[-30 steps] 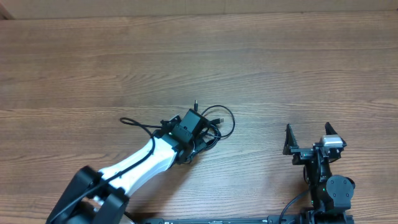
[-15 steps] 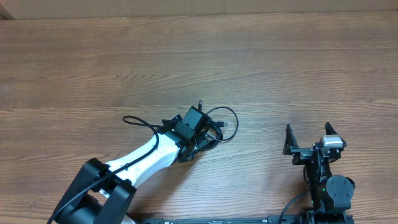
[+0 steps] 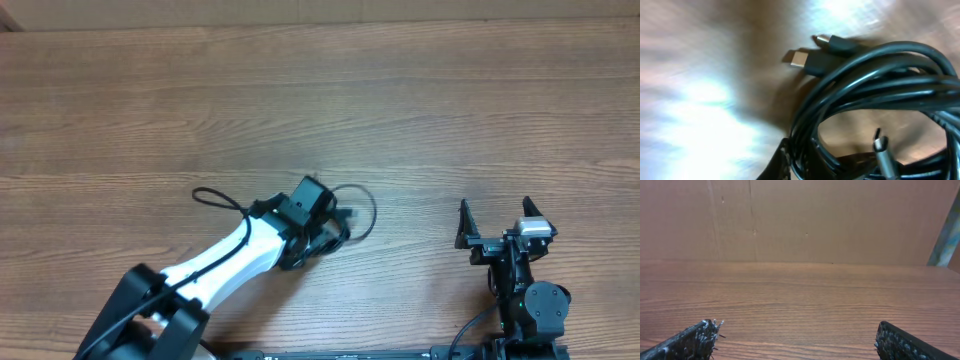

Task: Untangle cables
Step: 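Lift the grasped cable bundle with the left gripper and pull it toward the center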

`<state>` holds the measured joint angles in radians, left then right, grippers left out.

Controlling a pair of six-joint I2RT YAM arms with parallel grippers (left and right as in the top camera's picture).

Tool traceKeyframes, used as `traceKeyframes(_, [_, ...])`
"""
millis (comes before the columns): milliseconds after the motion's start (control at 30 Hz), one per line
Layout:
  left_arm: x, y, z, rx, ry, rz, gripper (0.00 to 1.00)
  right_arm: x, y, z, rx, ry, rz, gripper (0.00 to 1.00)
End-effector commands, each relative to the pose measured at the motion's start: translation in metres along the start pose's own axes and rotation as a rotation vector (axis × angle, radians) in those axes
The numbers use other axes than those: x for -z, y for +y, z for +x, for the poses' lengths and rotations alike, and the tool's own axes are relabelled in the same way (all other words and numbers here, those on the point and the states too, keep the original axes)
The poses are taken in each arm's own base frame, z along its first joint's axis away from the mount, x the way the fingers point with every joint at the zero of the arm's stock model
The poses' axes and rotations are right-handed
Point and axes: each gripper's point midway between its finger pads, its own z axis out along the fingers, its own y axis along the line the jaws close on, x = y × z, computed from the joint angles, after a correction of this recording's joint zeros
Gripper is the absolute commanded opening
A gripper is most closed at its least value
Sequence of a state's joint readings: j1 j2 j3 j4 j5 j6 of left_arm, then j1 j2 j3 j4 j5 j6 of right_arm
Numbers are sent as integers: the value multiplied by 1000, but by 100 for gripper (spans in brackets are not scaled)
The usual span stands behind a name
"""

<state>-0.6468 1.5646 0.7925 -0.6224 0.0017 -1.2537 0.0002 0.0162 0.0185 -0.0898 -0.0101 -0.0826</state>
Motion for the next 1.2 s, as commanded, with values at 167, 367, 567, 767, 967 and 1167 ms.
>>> traceKeyframes(167, [68,-2,-7,-214,-120,164,5,-1,-2,3,4,4,10,100])
traceKeyframes(367, [97,-3,-23,-377,-263,207,5,-1,-2,3,4,4,10,100])
traceKeyframes(567, [92,12,-55,-429,-416,42,40,-1,-2,3,4,4,10,100])
traceKeyframes(767, [65,11,-34,-307,-261,51,100,-1,-2,3,4,4,10,100])
traceKeyframes(967, [43,28,-14,1,-127,-17,67,-1,-2,3,4,4,10,100])
traceKeyframes(1167, [38,56,-5,425,-116,-124,68,-1,-2,3,4,4,10,100])
